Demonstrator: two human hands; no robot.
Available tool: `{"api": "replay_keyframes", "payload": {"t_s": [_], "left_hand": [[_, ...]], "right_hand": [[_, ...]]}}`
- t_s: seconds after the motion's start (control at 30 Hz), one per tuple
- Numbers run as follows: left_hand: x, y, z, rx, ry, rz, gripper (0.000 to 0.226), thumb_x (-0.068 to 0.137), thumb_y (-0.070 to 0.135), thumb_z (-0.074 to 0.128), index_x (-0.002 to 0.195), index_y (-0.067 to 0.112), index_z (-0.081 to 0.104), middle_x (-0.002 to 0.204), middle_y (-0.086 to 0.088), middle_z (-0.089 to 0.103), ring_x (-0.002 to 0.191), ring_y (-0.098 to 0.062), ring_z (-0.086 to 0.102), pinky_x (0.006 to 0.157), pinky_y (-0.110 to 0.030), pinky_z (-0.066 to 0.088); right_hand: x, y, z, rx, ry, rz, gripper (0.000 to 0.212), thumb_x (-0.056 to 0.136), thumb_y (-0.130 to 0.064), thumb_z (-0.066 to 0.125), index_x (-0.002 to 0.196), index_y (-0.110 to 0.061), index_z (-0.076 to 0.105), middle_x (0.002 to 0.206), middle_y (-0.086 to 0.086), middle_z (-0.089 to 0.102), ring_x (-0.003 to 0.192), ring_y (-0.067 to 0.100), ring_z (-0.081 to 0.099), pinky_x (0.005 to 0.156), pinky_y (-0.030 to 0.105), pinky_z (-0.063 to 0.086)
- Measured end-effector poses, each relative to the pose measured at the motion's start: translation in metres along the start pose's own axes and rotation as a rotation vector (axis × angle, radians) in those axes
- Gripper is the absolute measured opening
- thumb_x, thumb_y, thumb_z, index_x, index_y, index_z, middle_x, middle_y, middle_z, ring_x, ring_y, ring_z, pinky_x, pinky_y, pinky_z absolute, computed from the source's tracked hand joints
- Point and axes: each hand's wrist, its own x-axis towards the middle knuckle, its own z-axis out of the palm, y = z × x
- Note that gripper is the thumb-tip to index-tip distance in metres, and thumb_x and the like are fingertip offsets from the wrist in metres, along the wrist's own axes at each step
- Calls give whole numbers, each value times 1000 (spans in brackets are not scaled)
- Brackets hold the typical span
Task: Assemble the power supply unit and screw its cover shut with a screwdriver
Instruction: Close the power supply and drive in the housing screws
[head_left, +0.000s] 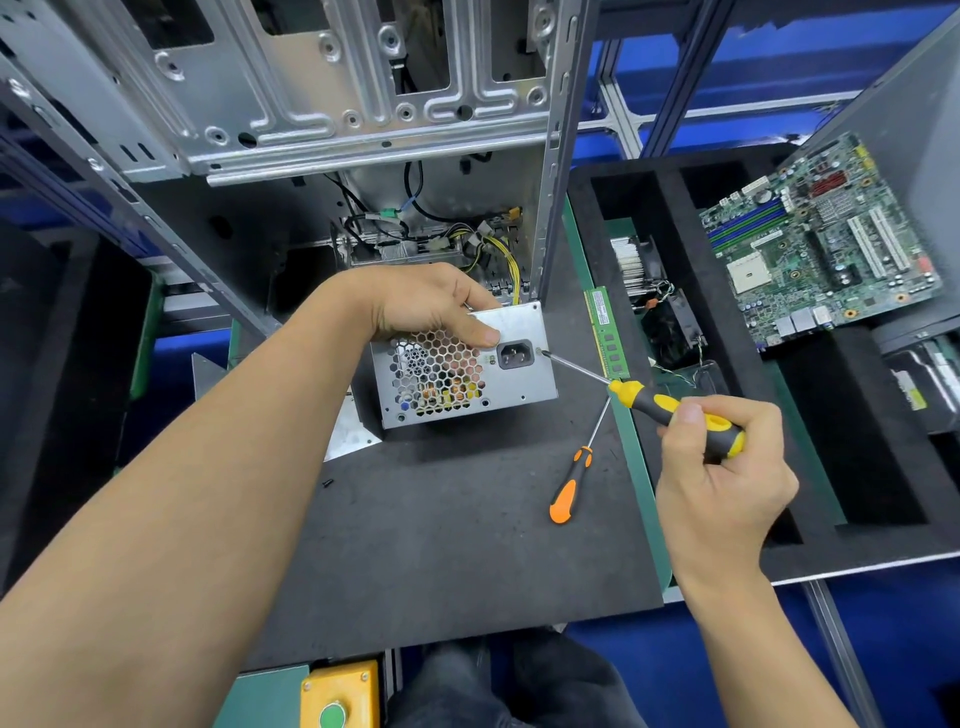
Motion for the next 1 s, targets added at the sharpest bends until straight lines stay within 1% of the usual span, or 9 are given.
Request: {"api": "replay_keyframes", "payload": {"t_s": [0.13, 0.23, 0.37, 0.47, 0.53, 0.6, 0.73, 0.87, 1.0], "left_hand": [[0, 1, 1, -1, -2, -3, 24, 81, 25, 74, 104, 19, 78, 109, -9, 76, 99, -23, 71, 95, -31, 52], [0, 2, 1, -4, 0, -3, 21, 82, 24, 74, 102, 21, 79, 108, -9, 76, 98, -22, 70, 94, -29, 52], [-1, 2, 1, 0, 5, 1, 19, 88, 17, 73, 106, 16, 77, 109, -12, 75, 102, -28, 69, 101, -40, 50], [-1, 2, 2, 23, 19, -7, 20, 91, 13, 71, 110, 11, 75, 109, -12, 75, 109, -36, 68, 107, -44, 48], [-2, 4, 3, 27, 31, -14, 20, 91, 12, 70, 110, 10, 75, 108, -10, 76, 107, -34, 69, 106, -43, 48], [-2, 4, 3, 28, 37, -15, 20, 90, 12, 70, 110, 11, 75, 107, -7, 76, 101, -27, 70, 104, -40, 49], [-2, 3, 4, 25, 17, -12, 19, 90, 14, 71, 109, 14, 76, 107, -8, 76, 103, -29, 70, 102, -39, 49], [-1, 2, 4, 41, 8, -2, 31, 88, 16, 71, 118, 8, 71, 114, -11, 74, 113, -36, 66, 108, -44, 47], [-1, 4, 4, 67, -6, -18, 32, 90, 14, 69, 120, 1, 68, 115, -16, 73, 115, -39, 64, 110, -48, 45]], "right_hand": [[-2, 1, -1, -3, 5, 9, 3, 93, -30, 54, 94, -30, 52, 68, 1, 62, 62, 21, 64, 62, 9, 42], [-1, -1, -2, 0, -4, 29, 7, 93, -29, 54, 93, -22, 54, 68, 0, 61, 61, 18, 61, 63, 7, 41], [3, -11, -2, -29, -33, -36, 18, 91, -20, 56, 90, -3, 60, 72, -22, 55, 66, 0, 55, 65, 0, 37], [7, -19, -4, -62, -74, -128, 17, 91, -16, 57, 88, 1, 59, 82, -30, 53, 73, -17, 55, 67, -2, 36], [13, -25, -7, -120, -118, -209, 17, 92, -15, 57, 86, 1, 59, 79, -29, 52, 70, -8, 54, 66, -1, 35], [21, -33, -10, -190, -180, -273, 16, 94, -16, 59, 86, -2, 60, 70, -18, 55, 63, 9, 52, 62, 6, 38], [46, -53, -13, -403, -338, -385, 24, 99, -29, 57, 86, -9, 59, 70, 1, 67, 60, 24, 61, 55, 38, 49], [71, -73, -8, -519, -480, -464, 24, 97, -34, 60, 87, -12, 57, 73, -1, 62, 65, 27, 59, 54, 36, 46], [77, -84, -5, -429, -684, -510, 11, 90, -16, 58, 95, -6, 57, 93, 8, 52, 76, 31, 56, 66, 40, 44]]}}
